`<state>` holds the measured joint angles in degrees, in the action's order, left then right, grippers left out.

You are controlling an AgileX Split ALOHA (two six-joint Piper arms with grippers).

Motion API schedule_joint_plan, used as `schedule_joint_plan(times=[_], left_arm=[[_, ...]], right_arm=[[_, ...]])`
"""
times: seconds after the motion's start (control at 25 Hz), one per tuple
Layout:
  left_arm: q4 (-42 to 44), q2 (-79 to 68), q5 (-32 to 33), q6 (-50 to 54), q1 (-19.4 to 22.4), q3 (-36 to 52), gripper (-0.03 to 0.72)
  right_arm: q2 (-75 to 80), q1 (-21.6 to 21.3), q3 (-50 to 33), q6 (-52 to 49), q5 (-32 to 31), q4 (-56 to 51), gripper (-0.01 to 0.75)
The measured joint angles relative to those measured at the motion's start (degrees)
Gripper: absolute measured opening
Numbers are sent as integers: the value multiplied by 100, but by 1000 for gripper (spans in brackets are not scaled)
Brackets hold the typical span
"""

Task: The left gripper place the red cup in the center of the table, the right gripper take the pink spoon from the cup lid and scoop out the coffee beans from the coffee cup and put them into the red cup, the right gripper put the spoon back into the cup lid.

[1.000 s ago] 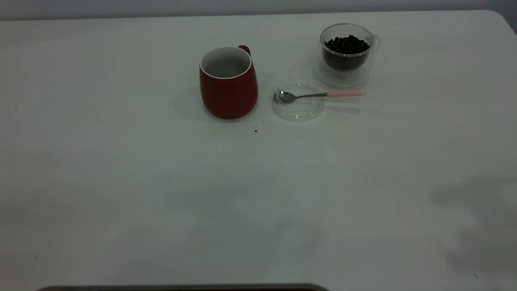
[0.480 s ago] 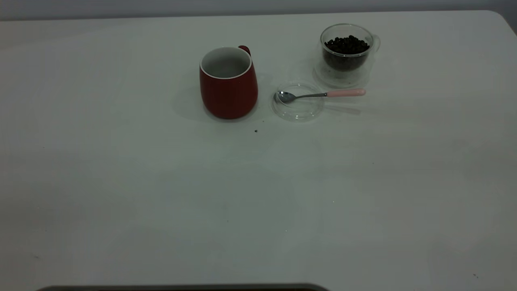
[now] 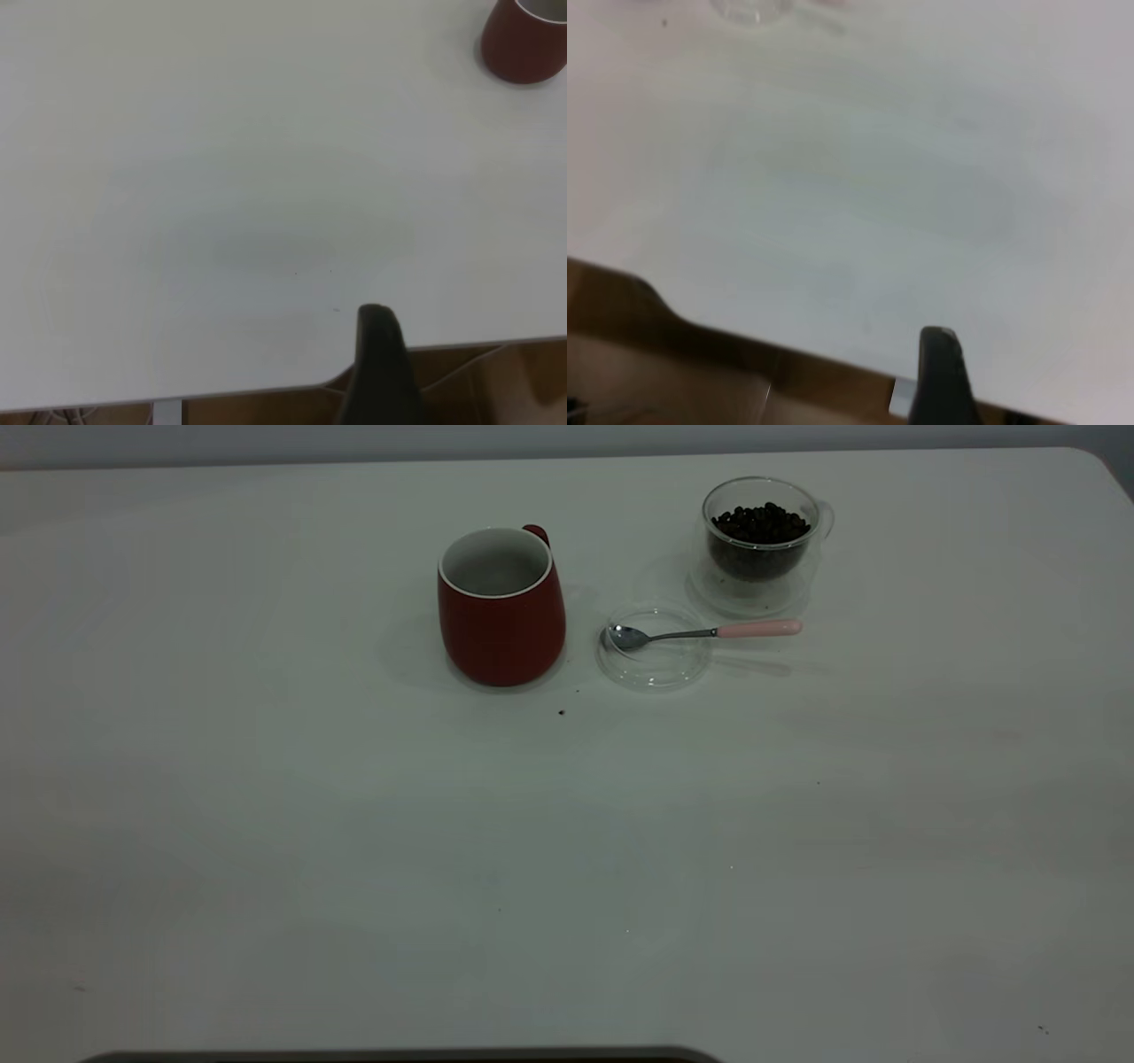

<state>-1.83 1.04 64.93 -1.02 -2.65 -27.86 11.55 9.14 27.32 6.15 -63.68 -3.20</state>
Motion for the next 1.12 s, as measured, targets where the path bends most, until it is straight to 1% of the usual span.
schedule_joint_plan(times=[0.92,1.0,1.12], left_arm=[[0,0,0,0,0,0,588],[0,0,0,0,0,0,588],[0,0,0,0,0,0,588]], right_arm=[[-173,0,-41,0,-22,18,571],[-209,-93,-41,0,-22,18,571],[-338,-515,-41,-66,-27,24,571]])
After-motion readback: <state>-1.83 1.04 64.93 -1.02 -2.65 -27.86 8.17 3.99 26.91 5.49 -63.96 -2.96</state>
